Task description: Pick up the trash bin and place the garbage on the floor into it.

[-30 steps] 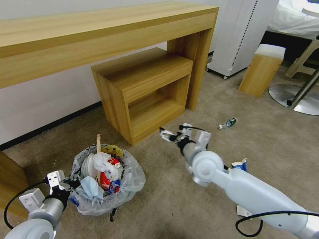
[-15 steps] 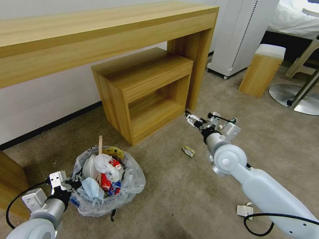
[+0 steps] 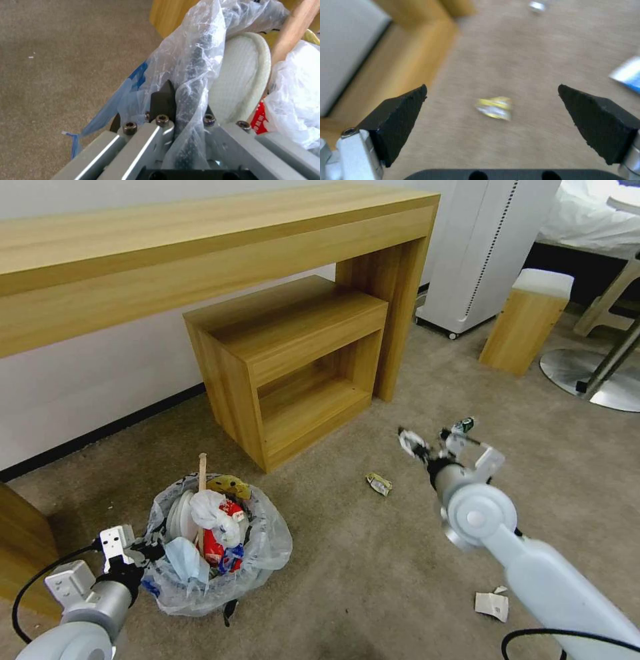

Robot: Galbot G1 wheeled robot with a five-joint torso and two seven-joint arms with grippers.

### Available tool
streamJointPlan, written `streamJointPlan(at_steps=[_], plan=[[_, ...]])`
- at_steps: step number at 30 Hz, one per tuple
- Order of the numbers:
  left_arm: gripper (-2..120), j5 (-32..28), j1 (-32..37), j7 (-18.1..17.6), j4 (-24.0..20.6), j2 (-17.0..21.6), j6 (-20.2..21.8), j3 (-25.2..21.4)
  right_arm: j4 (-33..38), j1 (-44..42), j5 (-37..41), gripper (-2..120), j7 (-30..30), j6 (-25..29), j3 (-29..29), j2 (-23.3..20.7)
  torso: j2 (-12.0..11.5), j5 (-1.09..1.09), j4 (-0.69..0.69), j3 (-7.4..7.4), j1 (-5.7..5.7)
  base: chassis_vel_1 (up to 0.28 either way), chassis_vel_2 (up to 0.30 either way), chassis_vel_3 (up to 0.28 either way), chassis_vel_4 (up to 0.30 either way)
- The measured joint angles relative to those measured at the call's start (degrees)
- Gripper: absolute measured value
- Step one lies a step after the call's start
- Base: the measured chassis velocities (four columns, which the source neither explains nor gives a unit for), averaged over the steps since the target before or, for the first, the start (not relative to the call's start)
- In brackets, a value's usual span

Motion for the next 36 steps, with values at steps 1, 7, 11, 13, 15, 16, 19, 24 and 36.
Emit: streamJointPlan(at_steps=[1, 7, 11, 13, 15, 16, 19, 24, 36], plan=[[1, 0.0, 0.0, 0.0, 0.0, 0.0, 0.0, -0.1, 0.0, -1.2, -0.1, 100, 1.4, -0.3, 0.9, 0.3, 0.0, 0.0, 0.0, 0.0, 0.0, 0.0, 0.0, 0.0, 0.0], [1, -0.1, -0.2, 0.1, 0.5, 0.1, -0.4, -0.2, 1.2, -9.9, -2.0, 100, 5.6, -1.5, 8.9, 0.5, 0.0, -0.02, -0.02, 0.0, 0.0, 0.0, 0.0, 0.0, 0.0], [1, -0.1, -0.6, 0.1, 0.9, 0.0, -0.4, 0.1, 0.9, -16.4, -1.9, 100, 5.2, -2.9, 15.7, -0.6, 0.0, -0.03, -0.02, -0.01, 0.0, 0.0, 0.0, 0.0, 0.0], [1, -0.1, -0.8, 0.1, 0.9, 0.0, -0.4, 0.1, 0.8, -20.2, -1.2, 100, 4.3, -4.0, 18.0, -1.2, 0.0, 0.0, -0.02, 0.0, 0.0, 0.0, 0.0, 0.0, 0.0], [1, -0.2, -0.8, 0.1, 0.9, 0.0, -0.4, 0.1, 0.9, -21.9, -0.8, 100, 4.3, -4.1, 18.7, -1.1, 0.0, -0.01, -0.01, 0.0, 0.0, 0.0, 0.0, 0.0, 0.0], [1, -0.2, -0.8, 0.1, 0.8, -0.1, -0.4, 0.0, 0.9, -22.7, -0.7, 100, 4.4, -4.1, 18.8, -1.0, 0.0, -0.01, 0.0, 0.0, 0.0, 0.0, 0.0, 0.0, 0.0], [1, -0.5, -0.7, 0.1, 0.6, -0.1, -0.7, -0.2, 0.7, -25.7, -1.4, 100, 5.1, -4.0, 18.7, -0.3, 0.0, -0.01, 0.0, 0.0, 0.0, 0.0, 0.0, 0.0, 0.0], [1, -0.9, -0.7, 0.2, 0.6, 0.0, -1.0, -0.4, -2.3, -28.1, -2.9, 100, 6.5, -3.3, 17.9, 1.5, 0.0, -0.01, 0.0, 0.0, 0.0, 0.0, 0.0, 0.0, 0.0], [1, -1.7, -0.8, 0.2, 0.9, 1.1, -1.1, -0.6, -11.0, -31.5, -9.4, 100, 3.7, -0.3, 17.5, 5.8, 0.0, -0.02, -0.01, 0.0, 0.0, 0.0, 0.0, 0.0, 0.0]])
